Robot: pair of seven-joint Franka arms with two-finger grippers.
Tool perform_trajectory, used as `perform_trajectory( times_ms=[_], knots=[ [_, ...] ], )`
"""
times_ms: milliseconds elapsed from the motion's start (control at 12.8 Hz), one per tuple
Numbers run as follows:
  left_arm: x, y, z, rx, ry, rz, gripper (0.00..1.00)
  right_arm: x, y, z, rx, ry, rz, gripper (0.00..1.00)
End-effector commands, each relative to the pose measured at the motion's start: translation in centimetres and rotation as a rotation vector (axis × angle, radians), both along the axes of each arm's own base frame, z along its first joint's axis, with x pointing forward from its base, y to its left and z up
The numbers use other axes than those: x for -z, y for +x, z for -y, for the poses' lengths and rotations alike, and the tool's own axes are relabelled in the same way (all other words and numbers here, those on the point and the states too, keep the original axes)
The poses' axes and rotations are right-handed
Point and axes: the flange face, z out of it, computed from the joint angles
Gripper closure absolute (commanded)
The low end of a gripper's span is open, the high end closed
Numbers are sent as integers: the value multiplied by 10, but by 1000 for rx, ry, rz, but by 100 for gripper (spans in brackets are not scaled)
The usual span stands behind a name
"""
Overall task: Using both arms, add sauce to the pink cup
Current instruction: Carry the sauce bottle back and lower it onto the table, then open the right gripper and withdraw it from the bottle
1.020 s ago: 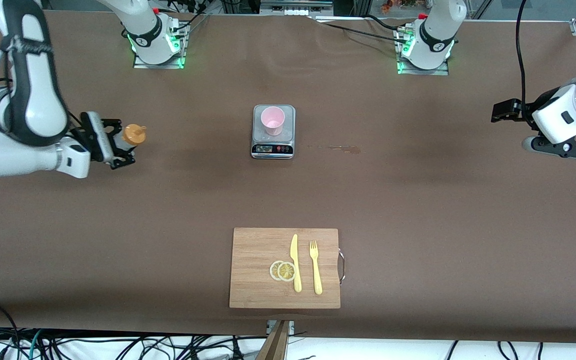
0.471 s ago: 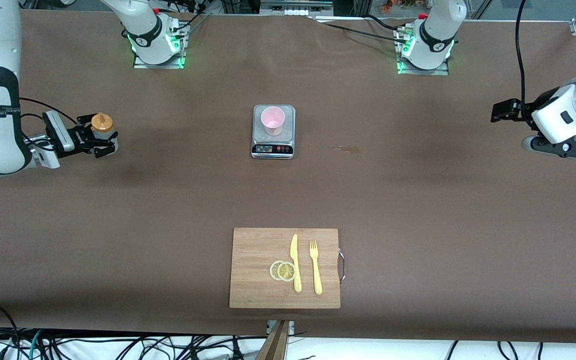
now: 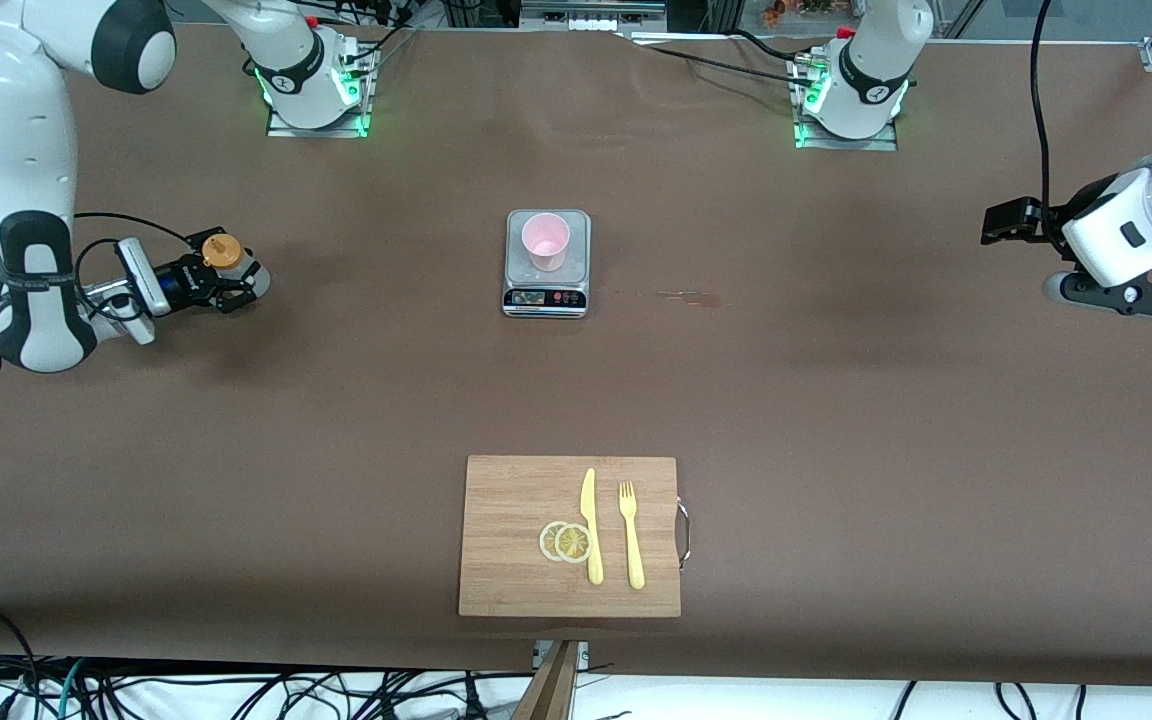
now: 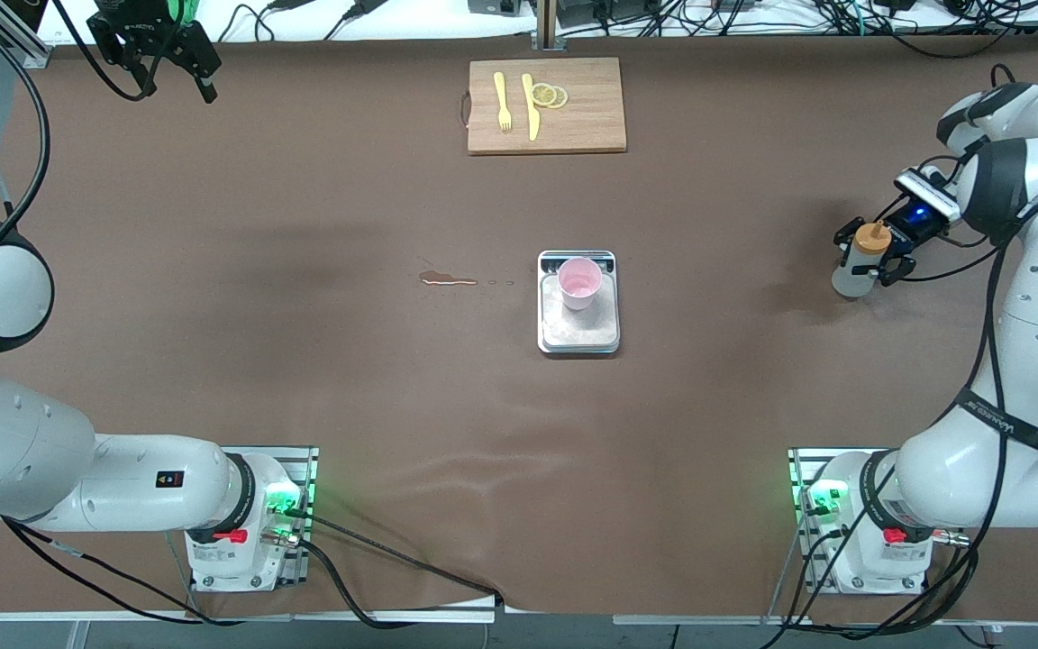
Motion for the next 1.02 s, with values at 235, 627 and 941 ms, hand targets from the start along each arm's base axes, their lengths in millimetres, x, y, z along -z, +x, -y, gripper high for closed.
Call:
perform_trajectory(
  times_ms=[235,627,941],
  knots=[
    [-4,7,1,27,7,11,0,13,-2,-10,-13,161,114,41],
    [-6,7,0,24,8,16,0,-10,10,13,-84,129,151,0],
    [-7,7,0,23,8,17,0,-63,50,56,-195,-13,249,0]
  ],
)
